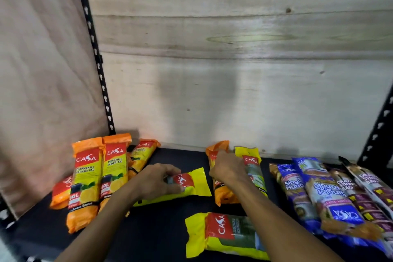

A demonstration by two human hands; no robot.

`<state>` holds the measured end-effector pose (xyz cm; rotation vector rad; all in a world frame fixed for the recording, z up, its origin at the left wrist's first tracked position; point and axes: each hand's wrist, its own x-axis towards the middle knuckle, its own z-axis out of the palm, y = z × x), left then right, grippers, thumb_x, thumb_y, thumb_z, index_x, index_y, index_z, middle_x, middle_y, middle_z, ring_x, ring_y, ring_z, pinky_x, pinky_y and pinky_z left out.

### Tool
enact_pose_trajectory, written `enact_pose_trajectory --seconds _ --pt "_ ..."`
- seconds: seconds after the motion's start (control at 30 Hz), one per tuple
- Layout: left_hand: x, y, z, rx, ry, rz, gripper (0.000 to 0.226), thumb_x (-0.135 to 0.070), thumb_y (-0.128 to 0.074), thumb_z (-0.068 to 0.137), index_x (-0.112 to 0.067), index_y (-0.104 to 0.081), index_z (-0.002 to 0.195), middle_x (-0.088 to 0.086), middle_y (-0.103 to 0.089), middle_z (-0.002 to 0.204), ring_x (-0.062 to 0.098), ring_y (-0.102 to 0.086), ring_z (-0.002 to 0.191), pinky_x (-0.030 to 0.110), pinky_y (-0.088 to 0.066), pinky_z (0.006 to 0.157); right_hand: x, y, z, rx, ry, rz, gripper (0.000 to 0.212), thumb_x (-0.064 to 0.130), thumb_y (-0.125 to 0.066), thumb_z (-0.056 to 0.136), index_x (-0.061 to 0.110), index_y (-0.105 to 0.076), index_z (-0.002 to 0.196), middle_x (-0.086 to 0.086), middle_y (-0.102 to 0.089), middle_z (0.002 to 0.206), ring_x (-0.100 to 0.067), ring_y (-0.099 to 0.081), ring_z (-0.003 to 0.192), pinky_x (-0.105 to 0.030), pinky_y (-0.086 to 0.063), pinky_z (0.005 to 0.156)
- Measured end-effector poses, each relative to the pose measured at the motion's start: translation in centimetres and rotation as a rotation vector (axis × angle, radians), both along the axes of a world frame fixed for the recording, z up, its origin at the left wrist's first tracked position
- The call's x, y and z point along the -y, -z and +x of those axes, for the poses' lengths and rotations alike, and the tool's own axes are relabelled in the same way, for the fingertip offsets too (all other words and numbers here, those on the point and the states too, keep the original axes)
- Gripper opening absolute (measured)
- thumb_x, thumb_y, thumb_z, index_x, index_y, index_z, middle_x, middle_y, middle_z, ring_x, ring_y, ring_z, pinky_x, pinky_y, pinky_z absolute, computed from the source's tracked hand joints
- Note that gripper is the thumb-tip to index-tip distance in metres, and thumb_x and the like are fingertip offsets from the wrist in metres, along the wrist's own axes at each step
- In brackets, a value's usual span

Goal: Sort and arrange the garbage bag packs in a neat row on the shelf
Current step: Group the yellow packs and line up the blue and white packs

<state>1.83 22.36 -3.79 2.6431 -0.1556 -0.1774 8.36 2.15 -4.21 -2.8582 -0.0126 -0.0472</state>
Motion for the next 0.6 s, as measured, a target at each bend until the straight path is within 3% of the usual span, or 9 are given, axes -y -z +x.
enact_pose_trajectory --seconds 0.17,0.27,0.4,0.47,0.6 --pt "0.7 -0.7 1.4 0.083 -0.152 -0.213 0.052 -0.047 -0.060 0.091 -0.018 -0.054 0.134 -0.002 -0.063 0.124 0.009 -0.059 0.106 0.024 -0.049 0.089 -0.3 -0.3 -0.1 0.033 -0.121 0.116 0.058 0.034 -0.076 0.079 0.017 -0.050 0.128 -0.006 -0.062 0.127 -0.031 -0.061 0.115 -0.038 -0.050 0.088" --pt "0.8 -0.6 3.4 0.107 -0.320 -0.386 0.055 -0.053 -0.059 0.089 -0.016 -0.055 0.130 0.004 -0.066 0.120 0.019 -0.064 0.101 0.037 -0.052 0.092 -0.4 -0.7 0.0 0.060 -0.268 0.196 0.059 0.029 -0.077 0.078 0.020 -0.050 0.128 -0.004 -0.064 0.125 -0.027 -0.061 0.113 -0.034 -0.049 0.088" --pt "0.2 -0.5 5.6 0.047 -0.508 -0.805 0.080 -0.052 -0.072 0.081 -0.014 -0.039 0.144 0.008 -0.060 0.130 0.023 -0.067 0.101 0.036 -0.060 0.074 -0.5 -0.9 0.7 0.092 -0.461 0.257 0.060 0.025 -0.078 0.078 0.027 -0.052 0.132 -0.004 -0.062 0.130 -0.022 -0.060 0.115 -0.035 -0.052 0.092" --pt "-0.1 -0.4 6.1 0.035 -0.547 -0.907 0.069 -0.040 -0.075 0.081 -0.012 -0.047 0.138 0.010 -0.062 0.129 0.025 -0.066 0.104 0.038 -0.061 0.077 -0.7 -1.0 1.1 0.086 -0.519 0.268 0.058 0.023 -0.077 0.082 0.029 -0.053 0.134 -0.005 -0.059 0.133 -0.022 -0.058 0.117 -0.038 -0.054 0.093" --pt "-1.1 0.4 7.2 0.025 -0.648 -0.909 0.049 -0.026 -0.075 0.084 -0.004 -0.058 0.125 0.016 -0.067 0.117 0.030 -0.067 0.099 0.048 -0.057 0.088 -1.7 -0.7 2.7 0.041 -0.586 0.265 0.052 0.023 -0.077 0.085 0.030 -0.057 0.133 -0.002 -0.056 0.138 -0.022 -0.056 0.119 -0.040 -0.054 0.094"
